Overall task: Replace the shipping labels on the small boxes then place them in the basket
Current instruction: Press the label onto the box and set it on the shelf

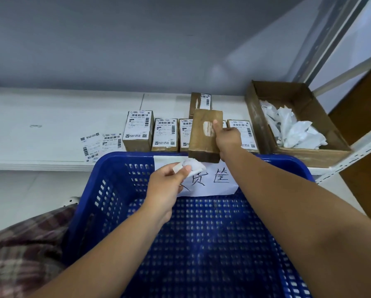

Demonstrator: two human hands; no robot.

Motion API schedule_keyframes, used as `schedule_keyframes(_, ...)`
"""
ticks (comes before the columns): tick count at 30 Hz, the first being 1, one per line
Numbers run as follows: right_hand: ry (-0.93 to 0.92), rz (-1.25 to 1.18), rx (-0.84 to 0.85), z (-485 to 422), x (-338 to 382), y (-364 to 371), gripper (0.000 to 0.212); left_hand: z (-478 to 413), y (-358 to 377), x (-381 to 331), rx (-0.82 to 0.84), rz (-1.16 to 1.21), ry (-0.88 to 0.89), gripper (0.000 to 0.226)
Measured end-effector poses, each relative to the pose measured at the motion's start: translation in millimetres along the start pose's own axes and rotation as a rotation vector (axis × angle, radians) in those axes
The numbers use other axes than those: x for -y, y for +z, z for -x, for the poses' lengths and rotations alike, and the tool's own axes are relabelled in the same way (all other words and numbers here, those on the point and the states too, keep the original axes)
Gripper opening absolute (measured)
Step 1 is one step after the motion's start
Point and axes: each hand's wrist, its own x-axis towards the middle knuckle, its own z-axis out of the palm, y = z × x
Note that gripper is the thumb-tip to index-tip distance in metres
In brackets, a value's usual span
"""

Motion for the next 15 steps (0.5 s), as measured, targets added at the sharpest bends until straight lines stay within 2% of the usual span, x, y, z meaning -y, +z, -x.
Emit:
schedule_keyframes(3, 0.031, 0.042, -0.009, -5, -4, 1, 0.064, 0, 0, 1, -0.031, -0.008, 0.012, 0.021)
schedule_keyframes(7, 0.05, 0.134, -0.025, -10, -12, -2, 0.062, 0, 0, 3, -0.056, -0.008, 0.015, 0.027)
schedule_keyframes(15, 0.056, 0.229, -0.012, -18, -15, -4, 0.063, 3, 4, 3, -0.049, 0.01, 0.007, 0.028)
